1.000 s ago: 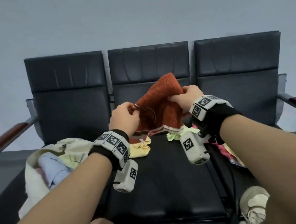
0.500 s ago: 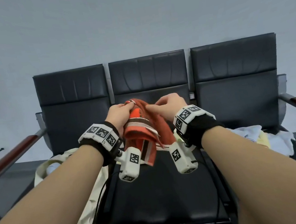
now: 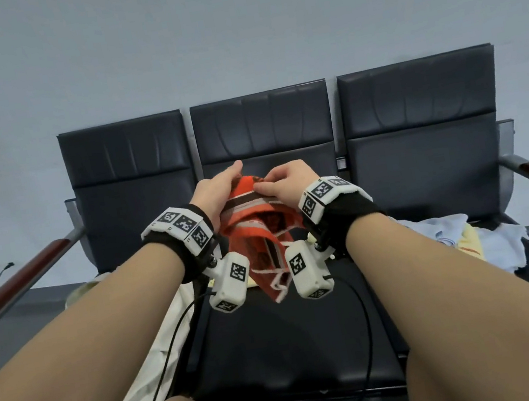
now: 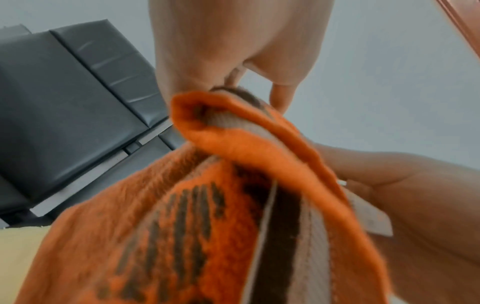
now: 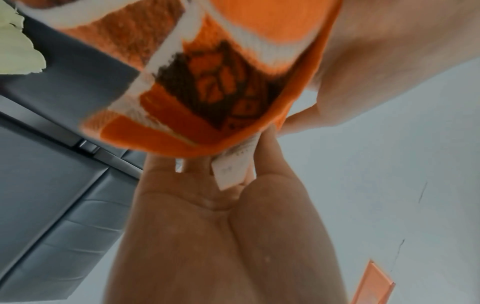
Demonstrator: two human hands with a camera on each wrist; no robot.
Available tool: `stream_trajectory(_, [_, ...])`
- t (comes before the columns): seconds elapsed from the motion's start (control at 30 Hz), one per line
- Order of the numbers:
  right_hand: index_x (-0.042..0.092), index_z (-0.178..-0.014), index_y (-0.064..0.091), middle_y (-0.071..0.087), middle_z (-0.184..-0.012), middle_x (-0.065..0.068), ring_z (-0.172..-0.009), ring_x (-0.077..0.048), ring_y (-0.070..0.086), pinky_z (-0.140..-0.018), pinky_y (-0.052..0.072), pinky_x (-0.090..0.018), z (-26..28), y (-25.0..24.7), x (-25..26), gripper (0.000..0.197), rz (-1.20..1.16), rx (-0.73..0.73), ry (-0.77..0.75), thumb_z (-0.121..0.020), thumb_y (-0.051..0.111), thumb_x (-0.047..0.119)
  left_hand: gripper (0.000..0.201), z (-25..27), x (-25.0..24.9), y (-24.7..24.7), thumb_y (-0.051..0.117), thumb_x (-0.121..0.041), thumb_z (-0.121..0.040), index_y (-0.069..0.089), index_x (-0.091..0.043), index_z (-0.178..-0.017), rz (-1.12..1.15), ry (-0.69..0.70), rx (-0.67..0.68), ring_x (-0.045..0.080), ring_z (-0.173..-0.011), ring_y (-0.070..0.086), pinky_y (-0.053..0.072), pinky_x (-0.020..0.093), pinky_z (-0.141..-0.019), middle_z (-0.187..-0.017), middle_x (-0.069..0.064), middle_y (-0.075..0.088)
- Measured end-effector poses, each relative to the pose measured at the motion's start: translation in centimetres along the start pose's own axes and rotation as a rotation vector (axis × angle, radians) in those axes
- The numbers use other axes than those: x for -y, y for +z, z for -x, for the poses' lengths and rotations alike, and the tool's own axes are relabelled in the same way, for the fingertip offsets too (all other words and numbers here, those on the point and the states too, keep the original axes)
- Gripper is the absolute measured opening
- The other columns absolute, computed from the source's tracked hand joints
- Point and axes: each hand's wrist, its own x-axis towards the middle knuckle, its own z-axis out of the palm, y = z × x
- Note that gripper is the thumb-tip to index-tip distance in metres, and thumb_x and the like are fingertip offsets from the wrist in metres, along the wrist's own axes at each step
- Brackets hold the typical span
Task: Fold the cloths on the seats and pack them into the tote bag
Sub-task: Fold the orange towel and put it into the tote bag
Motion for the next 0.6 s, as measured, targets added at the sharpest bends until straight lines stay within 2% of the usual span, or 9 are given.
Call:
stream_trajectory(0.1, [0.025, -0.069, 0.07, 0.069, -0.072, 0.005, -0.074, -0.013, 0.065, -0.075, 0.052, -0.025, -0.4, -0.6, -0.4, 0.019, -0.016, -0.093, 0.022, -0.084, 0.071, 0.036, 0.049, -0.2, 0.4, -0.4, 0.075, -0.044, -0.084, 0.067, -0.002, -0.11, -0.071, -0.006, 0.016, 0.027, -0.073, 0.07, 0.06, 0.041, -0.07, -0.093, 0.013, 0.072])
stream_trajectory(0.13, [0.023, -0.068, 0.07, 0.069, -0.068, 0.005, -0.068, -0.013, 0.064, -0.069, 0.052, -0.025, -0.5, -0.8, -0.4, 0.021, -0.041, -0.136, 0.046, -0.086, 0.069, 0.035, 0.047, -0.1, 0.5, -0.7, 0.076, -0.043, -0.084, 0.068, -0.002, -0.106, -0.086, -0.024, 0.027, 0.027, -0.069, 0.07, 0.059, 0.042, -0.069, -0.088, 0.013, 0.072])
stream_trajectory(0.2, [0.017, -0.068, 0.069, 0.065, -0.06, 0.001, -0.047, -0.013, 0.054, -0.048, 0.044, -0.022, -0.3, -1.4, -0.4, 0.026, -0.136, -0.189, 0.115, -0.089, 0.064, 0.03, 0.037, 0.0, 0.8, -1.1, 0.074, -0.038, -0.087, 0.066, -0.004, -0.099, -0.07, -0.074, 0.058, 0.026, -0.059, 0.068, 0.059, 0.04, -0.06, -0.079, 0.012, 0.069])
stream_trajectory(0.23, [0.015, -0.069, 0.068, 0.062, -0.058, -0.001, -0.039, -0.011, 0.046, -0.04, 0.037, -0.019, -0.1, -1.7, -0.3, 0.026, -0.153, -0.162, 0.141, -0.09, 0.063, 0.029, 0.032, 0.1, 0.8, -1.2, 0.071, -0.036, -0.09, 0.064, -0.005, -0.1, -0.033, -0.106, 0.08, 0.026, -0.058, 0.068, 0.059, 0.039, -0.057, -0.078, 0.012, 0.068])
stream_trajectory(0.3, [0.011, -0.078, 0.07, 0.06, -0.059, -0.003, -0.036, -0.01, 0.041, -0.036, 0.032, -0.016, 0.9, -1.8, 0.0, 0.026, -0.115, 0.028, 0.145, -0.086, 0.069, 0.035, 0.029, 0.3, 0.7, -1.0, 0.064, -0.034, -0.096, 0.061, -0.007, -0.106, 0.068, -0.161, 0.126, 0.029, -0.063, 0.07, 0.058, 0.041, -0.057, -0.083, 0.015, 0.068])
stream_trajectory(0.37, [0.009, -0.091, 0.071, 0.065, -0.068, -0.004, -0.049, -0.011, 0.054, -0.045, 0.044, -0.019, 2.0, -1.4, 0.2, 0.037, -0.067, 0.277, 0.123, -0.078, 0.078, 0.044, 0.032, 0.4, 0.3, -0.4, 0.062, -0.033, -0.097, 0.059, -0.005, -0.113, 0.129, -0.153, 0.126, 0.031, -0.063, 0.07, 0.057, 0.042, -0.053, -0.092, 0.019, 0.068])
stream_trajectory(0.43, [0.009, -0.1, 0.071, 0.067, -0.073, -0.006, -0.064, -0.015, 0.062, -0.056, 0.051, -0.024, 2.4, -0.8, 0.0, 0.041, -0.018, 0.369, 0.093, -0.078, 0.078, 0.043, 0.04, 0.5, -0.3, 0.3, 0.067, -0.032, -0.094, 0.058, 0.0, -0.117, 0.101, -0.099, 0.068, 0.032, -0.064, 0.07, 0.058, 0.043, -0.053, -0.098, 0.021, 0.069])
stream_trajectory(0.53, [0.017, -0.085, 0.074, 0.065, -0.066, -0.002, -0.067, -0.019, 0.062, -0.067, 0.056, -0.035, 1.3, -0.2, -1.0, 0.019, 0.081, 0.159, 0.05, -0.084, 0.074, 0.036, 0.054, 0.3, -0.1, 0.3, 0.076, -0.036, -0.086, 0.059, 0.003, -0.12, 0.037, -0.031, 0.003, 0.031, -0.071, 0.072, 0.061, 0.045, -0.063, -0.099, 0.019, 0.071])
stream_trajectory(0.6, [0.022, -0.077, 0.071, 0.065, -0.064, 0.003, -0.068, -0.018, 0.064, -0.069, 0.056, -0.033, 0.6, -0.2, -1.4, 0.017, 0.088, 0.014, 0.057, -0.084, 0.072, 0.038, 0.065, 0.3, 0.3, -0.4, 0.084, -0.044, -0.073, 0.065, 0.0, -0.117, -0.014, -0.024, 0.009, 0.031, -0.077, 0.074, 0.061, 0.047, -0.068, -0.101, 0.018, 0.073])
